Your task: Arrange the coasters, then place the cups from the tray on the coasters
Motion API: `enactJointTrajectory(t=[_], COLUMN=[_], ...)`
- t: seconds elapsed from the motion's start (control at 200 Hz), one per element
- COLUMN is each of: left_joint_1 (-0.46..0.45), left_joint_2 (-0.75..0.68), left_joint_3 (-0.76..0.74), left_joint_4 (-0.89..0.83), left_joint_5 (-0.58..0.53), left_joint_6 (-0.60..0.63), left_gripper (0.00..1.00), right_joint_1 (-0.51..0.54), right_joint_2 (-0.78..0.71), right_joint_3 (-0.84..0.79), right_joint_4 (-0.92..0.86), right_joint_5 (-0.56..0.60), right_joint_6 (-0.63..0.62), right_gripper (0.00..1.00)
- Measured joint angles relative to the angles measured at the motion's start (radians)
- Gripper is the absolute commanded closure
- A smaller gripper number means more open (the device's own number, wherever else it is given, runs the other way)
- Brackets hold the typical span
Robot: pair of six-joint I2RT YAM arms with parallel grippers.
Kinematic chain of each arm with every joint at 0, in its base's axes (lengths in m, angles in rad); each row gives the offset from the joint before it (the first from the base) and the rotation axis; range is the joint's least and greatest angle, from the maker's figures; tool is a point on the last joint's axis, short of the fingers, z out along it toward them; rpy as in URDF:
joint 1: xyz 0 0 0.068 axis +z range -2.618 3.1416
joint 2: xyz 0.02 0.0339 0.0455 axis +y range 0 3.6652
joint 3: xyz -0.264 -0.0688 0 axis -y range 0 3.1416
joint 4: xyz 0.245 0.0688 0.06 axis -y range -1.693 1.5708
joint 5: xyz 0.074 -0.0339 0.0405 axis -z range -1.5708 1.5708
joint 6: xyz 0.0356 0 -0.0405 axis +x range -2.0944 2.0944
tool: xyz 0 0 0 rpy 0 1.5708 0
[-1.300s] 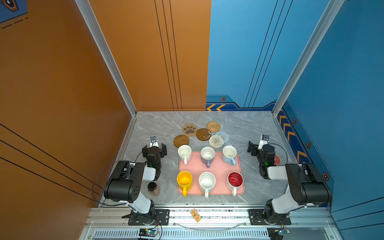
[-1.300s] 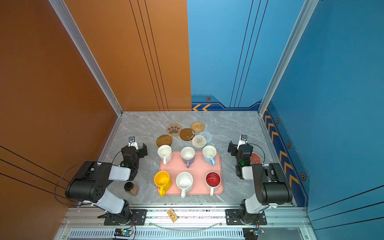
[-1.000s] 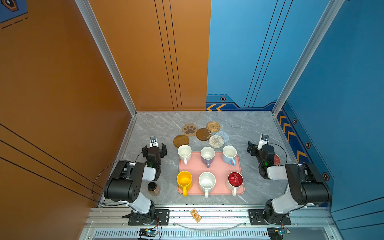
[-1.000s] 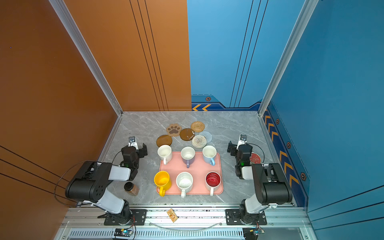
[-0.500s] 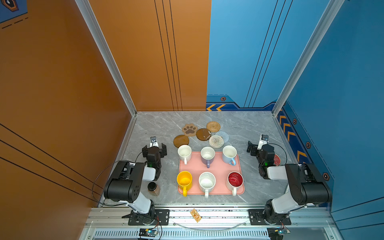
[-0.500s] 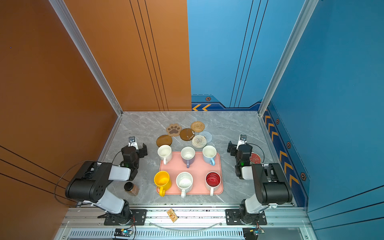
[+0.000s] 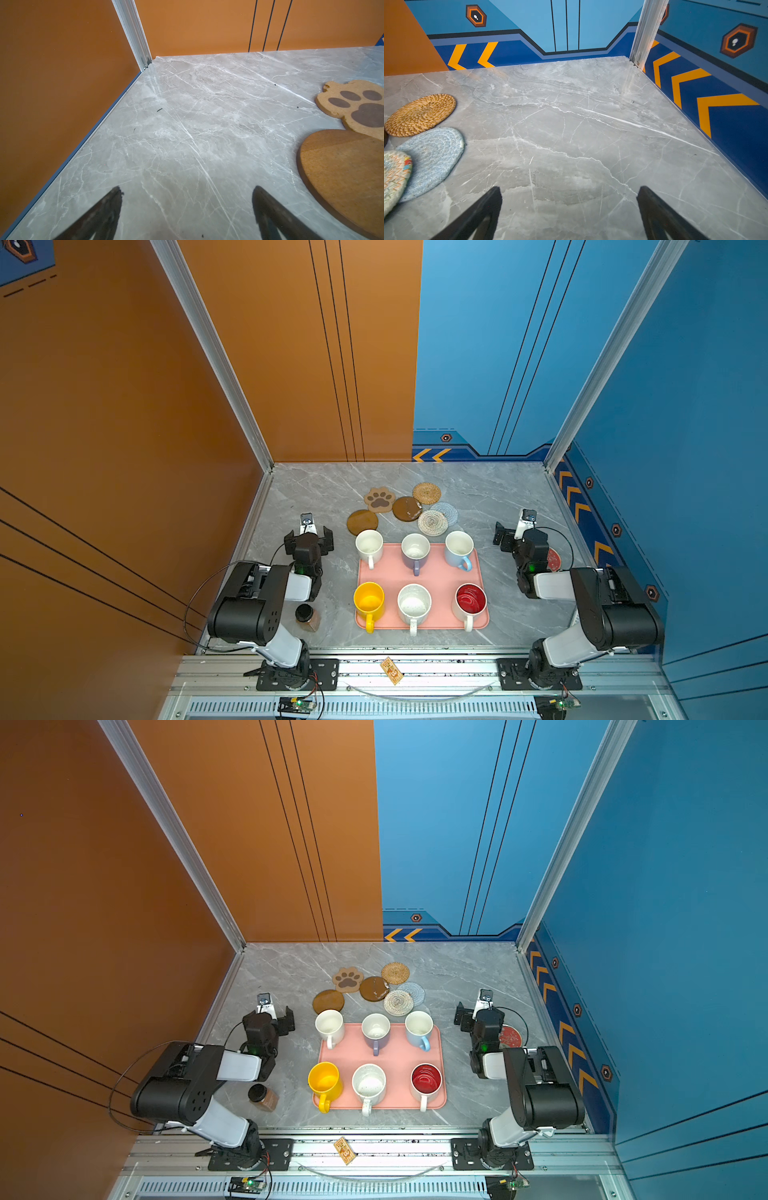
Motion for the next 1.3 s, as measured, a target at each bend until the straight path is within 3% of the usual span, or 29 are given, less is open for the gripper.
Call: enactJointTrajectory(t=[0.105,0.275,0.581,0.746,0.941,1.302], left_joint_1=[0.0,-0.002,-0.041,-0.052,-0.063,-0.117], left_joint_2=[0.0,-0.055,-0.225,-0.262,-0.258,-0.194], left_joint_3=[0.0,0.031,0.233,0.404,0.596,0.691], left_joint_4=[0.0,-0.11,-0.453,-0.724,-0.99,-1.204], left_joint_5=[0.0,0.0,-0.021,0.034,0.179,0.409], left_joint_6=[-0.003,-0.003,0.002,-0.022,-0.089,-0.217], left_gripper=[0.11,0.12,0.2,0.24,0.27,0.32], right_joint_1=[0.002,0.005,0.015,0.055,0.105,0.214], right_joint_2=[-0.01,-0.13,-0.167,-0.067,0.096,0.511], right_joint_3=[0.005,0.157,0.481,0.689,0.944,1.41], right_joint_4=[-0.037,-0.335,-0.739,-0.985,-1.237,-1.605], right_joint_5=[0.039,0.08,-0.013,-0.102,-0.23,-0.48], right_joint_6=[0.001,0.008,0.05,0.056,0.051,0.009], right_gripper=[0.0,0.0,0.05,0.09,0.17,0.34])
